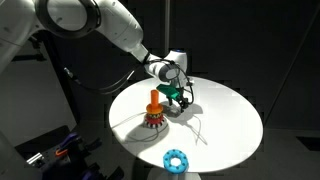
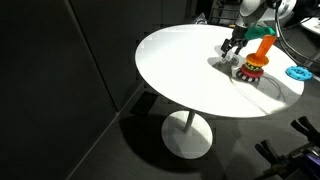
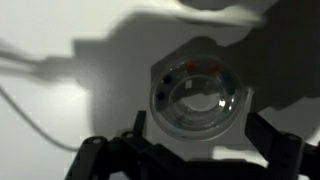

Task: Put the clear ring on the orange stand

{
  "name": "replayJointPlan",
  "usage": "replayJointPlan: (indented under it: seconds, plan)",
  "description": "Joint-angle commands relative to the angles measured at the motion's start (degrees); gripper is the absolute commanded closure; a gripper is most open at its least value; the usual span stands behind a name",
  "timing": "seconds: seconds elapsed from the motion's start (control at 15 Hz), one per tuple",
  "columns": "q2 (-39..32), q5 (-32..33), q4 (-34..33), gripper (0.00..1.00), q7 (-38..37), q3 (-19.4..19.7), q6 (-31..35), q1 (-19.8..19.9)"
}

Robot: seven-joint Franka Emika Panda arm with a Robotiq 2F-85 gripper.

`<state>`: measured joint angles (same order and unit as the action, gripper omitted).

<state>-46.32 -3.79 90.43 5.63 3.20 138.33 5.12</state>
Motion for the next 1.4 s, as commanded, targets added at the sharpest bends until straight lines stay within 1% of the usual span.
replayJointPlan:
  seconds: [0.0,0.47,0.8,0.87,0.93,1.0,1.33]
  plan:
    - [-1.3,1.6,-3.0,0.00,-1.2,0.0,-2.7,-0.1]
    - [-2.1,3.8,-3.9,0.00,-1.7,0.7,-3.6,-0.6]
    - [-3.0,4.3,-4.5,0.00,-1.5,0.5,-3.7,-0.4]
    - [-3.1,4.3,-4.6,0.17,-1.5,0.5,-3.6,-0.3]
    - [-3.1,4.1,-4.6,0.28,-1.5,0.4,-3.7,-0.3]
    - [-2.9,4.1,-4.8,0.32,-1.5,0.3,-3.9,-0.2]
    - [-1.3,3.8,-4.7,0.32,-1.1,0.1,-4.6,0.0]
